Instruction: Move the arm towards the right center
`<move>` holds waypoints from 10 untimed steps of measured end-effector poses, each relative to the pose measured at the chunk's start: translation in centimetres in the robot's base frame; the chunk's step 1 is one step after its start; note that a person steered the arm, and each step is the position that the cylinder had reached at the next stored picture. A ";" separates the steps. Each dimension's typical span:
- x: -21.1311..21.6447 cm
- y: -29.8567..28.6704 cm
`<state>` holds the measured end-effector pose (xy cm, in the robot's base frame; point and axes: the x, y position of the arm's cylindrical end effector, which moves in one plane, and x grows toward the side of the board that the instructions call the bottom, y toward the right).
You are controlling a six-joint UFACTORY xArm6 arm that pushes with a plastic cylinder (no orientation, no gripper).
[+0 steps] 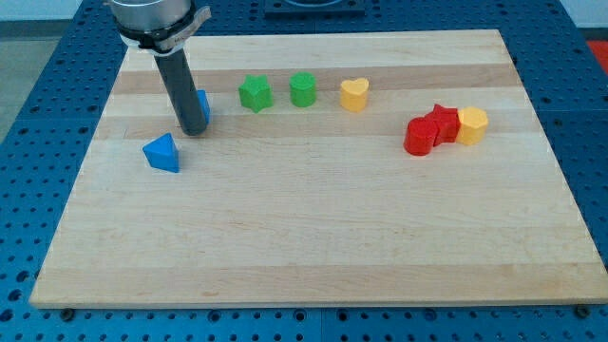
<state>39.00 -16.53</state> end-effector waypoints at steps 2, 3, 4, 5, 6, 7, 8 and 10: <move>1.4 -0.1; 1.0 -3.4; 1.0 -4.5; 1.0 -4.5; 3.8 -4.5; 5.4 -4.5; 5.4 -4.5; 0.8 -0.3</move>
